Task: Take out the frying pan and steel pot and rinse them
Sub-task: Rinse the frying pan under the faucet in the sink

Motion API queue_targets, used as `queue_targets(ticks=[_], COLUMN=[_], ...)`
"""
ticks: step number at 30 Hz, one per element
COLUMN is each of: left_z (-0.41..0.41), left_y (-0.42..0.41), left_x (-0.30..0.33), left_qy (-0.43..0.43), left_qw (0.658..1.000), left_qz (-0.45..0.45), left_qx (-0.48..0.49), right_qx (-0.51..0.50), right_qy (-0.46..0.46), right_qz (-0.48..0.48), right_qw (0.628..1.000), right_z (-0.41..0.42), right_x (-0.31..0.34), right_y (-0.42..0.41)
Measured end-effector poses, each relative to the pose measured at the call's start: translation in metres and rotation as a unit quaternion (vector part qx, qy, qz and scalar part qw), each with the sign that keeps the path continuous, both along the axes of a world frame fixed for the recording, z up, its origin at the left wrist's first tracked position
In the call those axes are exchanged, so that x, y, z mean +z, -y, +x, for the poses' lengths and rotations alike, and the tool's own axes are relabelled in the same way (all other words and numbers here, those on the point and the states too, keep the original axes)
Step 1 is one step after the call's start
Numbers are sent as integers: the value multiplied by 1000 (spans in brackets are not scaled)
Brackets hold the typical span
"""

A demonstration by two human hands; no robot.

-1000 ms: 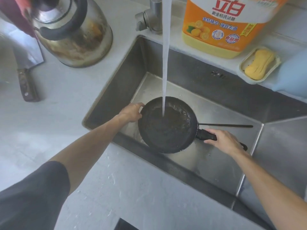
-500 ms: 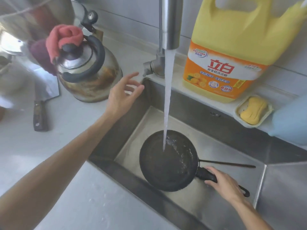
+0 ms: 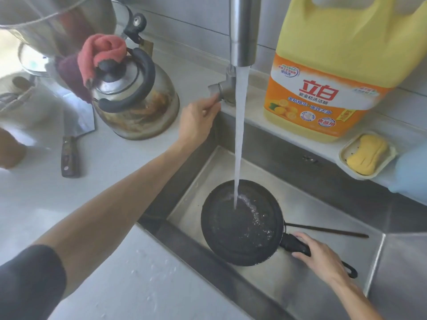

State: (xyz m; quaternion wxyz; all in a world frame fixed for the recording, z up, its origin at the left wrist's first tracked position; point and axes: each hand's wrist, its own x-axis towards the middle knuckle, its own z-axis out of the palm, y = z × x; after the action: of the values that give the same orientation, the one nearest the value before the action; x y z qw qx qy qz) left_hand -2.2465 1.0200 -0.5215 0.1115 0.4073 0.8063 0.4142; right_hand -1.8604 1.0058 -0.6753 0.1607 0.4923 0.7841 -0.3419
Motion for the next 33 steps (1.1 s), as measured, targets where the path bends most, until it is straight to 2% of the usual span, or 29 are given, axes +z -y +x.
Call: queue_targets(ticks=[3,7,8,9,10,11,13,14,16,21,24,28,31,33], left_z=[5,-2,-1,2,4,6,12,15,22,31,31,22,24,31], left_y=[-5,24,38,54,68,80,95,98,99,94,101,115,122,126], left_x=[4,-16,-31,-48,-67,-85,-114,-124,-135,-144,-146,-133,-109,-94], left_qy=[-16,70,76,70,56,46,46,40,12,-62,-82,-142,-239,-263], left_qw=[999,994,994,991,973,932,822,785,757,793,836,908,921,930], left_qz=[-5,26,-3,-73,-182,-306,-487,-527,-550,-516,-460,-280,-151,-93], left_qx=[-33,-81,-79,-90,-128,-187,-290,-323,-352,-318,-289,-277,-268,-240], right_qx=[10,58,71,79,84,86,83,75,59,16,4,9,29,39], right_qy=[-4,-4,-5,-5,-5,-7,-16,-22,-36,-82,-116,-154,-147,-142], right_qz=[-1,14,16,16,14,11,4,-2,-12,15,86,273,386,447], right_qw=[1000,998,997,997,996,996,996,997,998,996,990,950,910,882], right_z=[0,1,2,1,1,0,0,0,2,5,9,16,23,30], right_x=[-1,-5,-6,-5,-5,-4,-4,-4,-4,-5,3,35,72,94], right_y=[-1,0,0,0,-1,-2,-3,-4,-4,-2,6,10,8,9])
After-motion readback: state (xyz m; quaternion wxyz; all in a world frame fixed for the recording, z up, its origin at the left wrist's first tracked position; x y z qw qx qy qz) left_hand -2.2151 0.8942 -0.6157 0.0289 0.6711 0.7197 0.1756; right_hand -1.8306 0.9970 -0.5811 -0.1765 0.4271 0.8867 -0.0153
